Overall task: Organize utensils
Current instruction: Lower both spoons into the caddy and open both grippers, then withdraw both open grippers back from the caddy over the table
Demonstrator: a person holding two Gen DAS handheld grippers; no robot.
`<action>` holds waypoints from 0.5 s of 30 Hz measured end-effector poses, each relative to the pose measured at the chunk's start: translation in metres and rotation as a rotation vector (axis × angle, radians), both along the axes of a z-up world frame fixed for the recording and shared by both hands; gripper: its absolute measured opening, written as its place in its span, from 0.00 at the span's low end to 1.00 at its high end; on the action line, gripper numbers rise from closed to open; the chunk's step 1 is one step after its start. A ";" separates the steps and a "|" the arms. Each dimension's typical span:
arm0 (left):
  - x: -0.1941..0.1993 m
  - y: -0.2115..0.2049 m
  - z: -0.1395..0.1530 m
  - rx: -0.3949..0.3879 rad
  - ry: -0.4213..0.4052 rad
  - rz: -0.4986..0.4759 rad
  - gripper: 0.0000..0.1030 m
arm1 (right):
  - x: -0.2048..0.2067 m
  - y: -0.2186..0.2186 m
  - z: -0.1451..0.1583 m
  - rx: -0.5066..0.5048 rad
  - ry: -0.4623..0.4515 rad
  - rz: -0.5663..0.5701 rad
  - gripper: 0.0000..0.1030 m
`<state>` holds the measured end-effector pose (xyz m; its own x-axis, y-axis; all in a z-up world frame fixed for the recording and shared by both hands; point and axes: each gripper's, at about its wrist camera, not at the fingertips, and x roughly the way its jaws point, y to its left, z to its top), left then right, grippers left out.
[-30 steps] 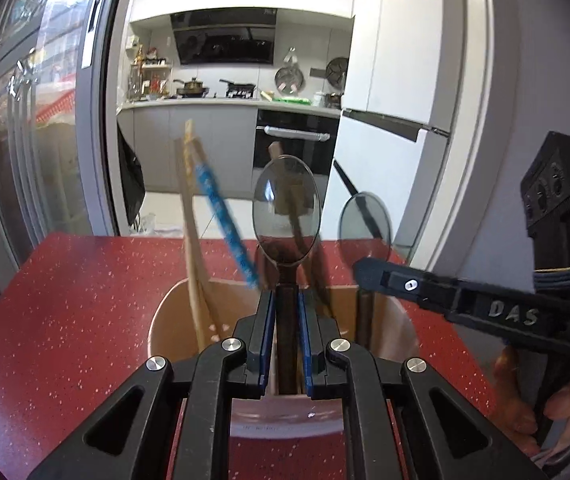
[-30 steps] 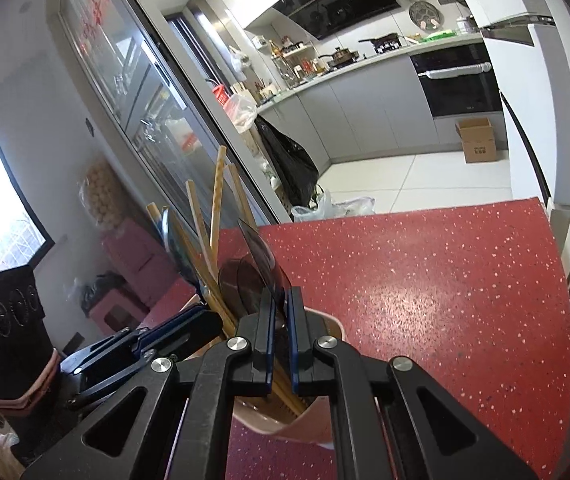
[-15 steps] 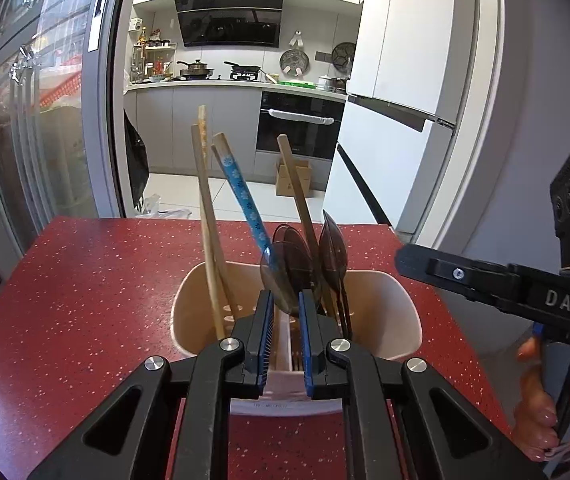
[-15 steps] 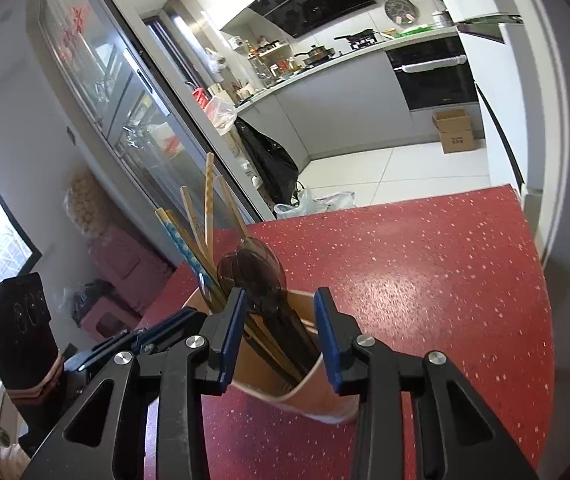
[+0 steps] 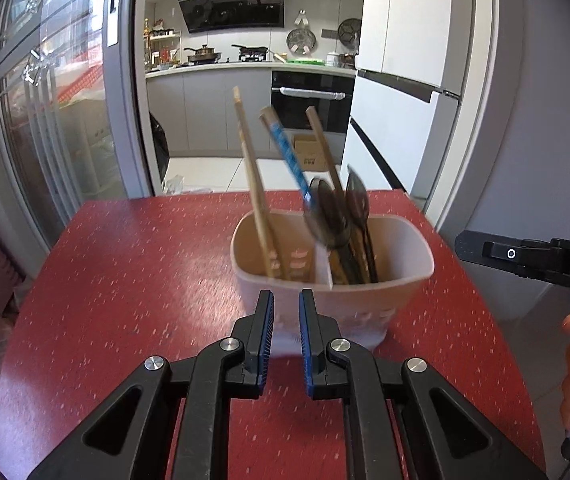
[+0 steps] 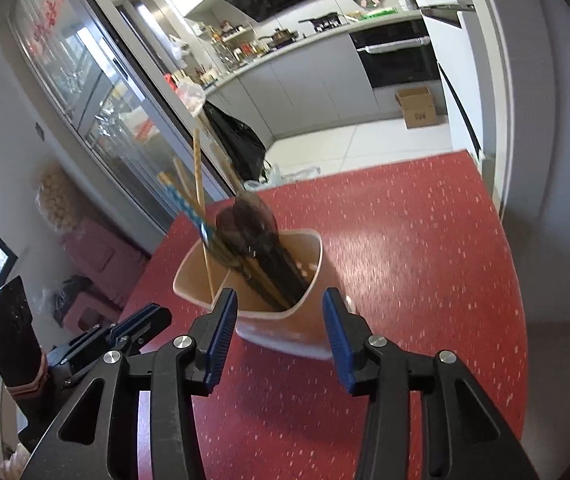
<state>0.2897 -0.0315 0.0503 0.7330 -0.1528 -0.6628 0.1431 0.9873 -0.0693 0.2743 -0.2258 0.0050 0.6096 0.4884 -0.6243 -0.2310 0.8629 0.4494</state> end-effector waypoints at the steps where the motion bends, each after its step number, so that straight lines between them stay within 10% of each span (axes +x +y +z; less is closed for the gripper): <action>1: -0.002 0.002 -0.001 0.000 0.008 -0.001 0.40 | -0.003 0.003 -0.001 -0.008 0.005 0.000 0.47; 3: -0.009 0.006 -0.003 0.006 0.020 -0.002 0.45 | -0.012 0.009 -0.003 -0.020 0.020 0.003 0.47; 4: -0.013 0.009 -0.004 0.011 0.025 -0.001 0.76 | -0.014 0.010 -0.005 -0.025 0.029 0.004 0.48; 6: -0.024 0.015 -0.005 0.007 0.010 0.017 1.00 | -0.021 0.015 -0.009 -0.041 0.053 0.003 0.48; 15: -0.055 0.031 -0.023 0.006 0.093 -0.003 1.00 | -0.045 0.026 -0.033 -0.080 0.149 0.013 0.48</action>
